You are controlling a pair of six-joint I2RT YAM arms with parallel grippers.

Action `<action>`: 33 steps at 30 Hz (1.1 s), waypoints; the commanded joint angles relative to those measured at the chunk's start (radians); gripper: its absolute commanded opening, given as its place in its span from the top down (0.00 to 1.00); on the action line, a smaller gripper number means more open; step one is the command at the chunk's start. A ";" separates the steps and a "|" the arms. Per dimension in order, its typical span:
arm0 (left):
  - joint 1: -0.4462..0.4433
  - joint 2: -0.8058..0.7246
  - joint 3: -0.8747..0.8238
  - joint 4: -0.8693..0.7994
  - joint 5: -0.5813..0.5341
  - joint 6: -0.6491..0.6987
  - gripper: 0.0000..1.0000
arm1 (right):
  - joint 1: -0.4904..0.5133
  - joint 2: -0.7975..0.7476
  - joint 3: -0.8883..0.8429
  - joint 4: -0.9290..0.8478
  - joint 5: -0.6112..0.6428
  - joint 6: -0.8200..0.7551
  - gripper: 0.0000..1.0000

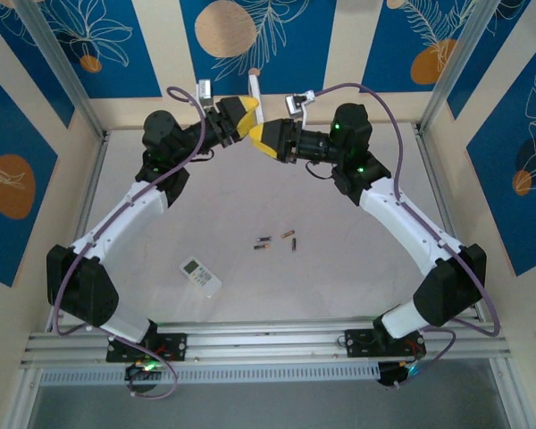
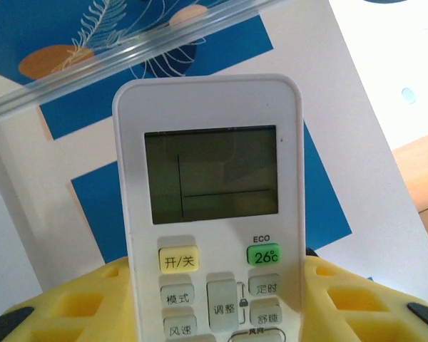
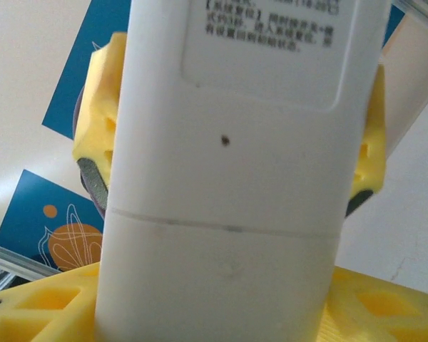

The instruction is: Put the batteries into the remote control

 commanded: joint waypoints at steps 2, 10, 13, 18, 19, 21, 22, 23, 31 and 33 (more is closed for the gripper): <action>-0.033 -0.029 0.001 0.078 0.039 -0.016 0.55 | -0.006 -0.007 0.029 -0.044 0.025 -0.034 0.48; -0.021 -0.167 0.068 -0.546 -0.164 0.512 0.00 | -0.009 -0.094 0.030 -0.346 0.223 -0.467 0.65; -0.024 -0.230 0.136 -0.898 -0.404 0.673 0.00 | 0.072 -0.121 0.019 -0.552 0.594 -0.873 0.65; -0.020 -0.233 0.126 -0.948 -0.336 0.662 0.00 | 0.175 -0.078 0.074 -0.716 0.829 -1.125 0.65; -0.021 -0.218 0.118 -0.935 -0.303 0.642 0.00 | 0.190 -0.072 0.079 -0.717 0.835 -1.133 0.65; -0.021 -0.196 0.099 -0.882 -0.235 0.599 0.04 | 0.213 -0.061 0.087 -0.717 0.822 -1.133 0.65; -0.021 -0.192 0.079 -0.846 -0.217 0.571 0.07 | 0.228 -0.054 0.093 -0.719 0.821 -1.134 0.65; -0.021 -0.189 0.058 -0.812 -0.210 0.546 0.11 | 0.243 -0.048 0.096 -0.717 0.823 -1.139 0.65; -0.022 -0.167 0.010 -0.728 -0.197 0.491 0.49 | 0.307 0.008 0.113 -0.725 0.790 -1.135 0.64; -0.021 -0.171 -0.002 -0.714 -0.203 0.492 0.63 | 0.314 0.027 0.126 -0.741 0.786 -1.129 0.63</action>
